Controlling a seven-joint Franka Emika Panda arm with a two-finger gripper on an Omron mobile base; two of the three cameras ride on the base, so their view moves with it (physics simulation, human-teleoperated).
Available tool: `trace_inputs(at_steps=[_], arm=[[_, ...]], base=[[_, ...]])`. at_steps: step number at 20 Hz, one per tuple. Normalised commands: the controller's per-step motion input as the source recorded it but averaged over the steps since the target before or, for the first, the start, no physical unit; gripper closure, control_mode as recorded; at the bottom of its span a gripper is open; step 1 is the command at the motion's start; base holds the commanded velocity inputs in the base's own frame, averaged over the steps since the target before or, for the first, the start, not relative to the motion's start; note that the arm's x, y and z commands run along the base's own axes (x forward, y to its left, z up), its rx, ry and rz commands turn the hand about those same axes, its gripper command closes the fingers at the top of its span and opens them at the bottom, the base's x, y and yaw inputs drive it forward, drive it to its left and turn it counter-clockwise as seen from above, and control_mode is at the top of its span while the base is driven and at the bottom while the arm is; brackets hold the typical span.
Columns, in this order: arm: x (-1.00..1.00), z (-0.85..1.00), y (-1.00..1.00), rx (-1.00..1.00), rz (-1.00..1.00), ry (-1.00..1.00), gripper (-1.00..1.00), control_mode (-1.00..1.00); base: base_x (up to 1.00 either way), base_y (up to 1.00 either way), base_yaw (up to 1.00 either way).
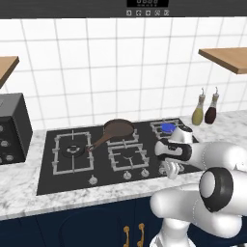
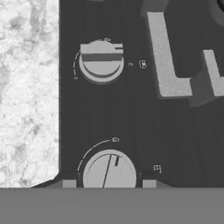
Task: Turn off the rear right burner of the stove.
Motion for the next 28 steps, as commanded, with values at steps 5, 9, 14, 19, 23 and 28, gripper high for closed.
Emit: trace_inputs(at_steps=[5, 9, 14, 19, 23, 28], arm=[[0.0, 0.0, -0.03, 0.15, -0.48, 0.22, 1.0, -1.0], [0.0, 0.0, 0.0, 0.12, -0.52, 0.25, 1.0, -1.0], [0.0, 0.0, -0.03, 0.15, -0.58, 0.28, 1.0, -1.0], [0.0, 0.0, -0.11, 0.16, -0.62, 0.28, 1.0, -1.0], [0.0, 0.0, -0.11, 0.13, -0.66, 0.23, 1.0, -1.0], [-0.01, 0.0, -0.12, 0.11, -0.71, 0.19, 1.0, -1.0]], base=[[0.0, 0.0, 0.0], [0.0, 0.0, 0.0], [0.0, 0.0, 0.0], [0.0, 0.0, 0.0], [0.0, 0.0, 0.0], [0.0, 0.0, 0.0]])
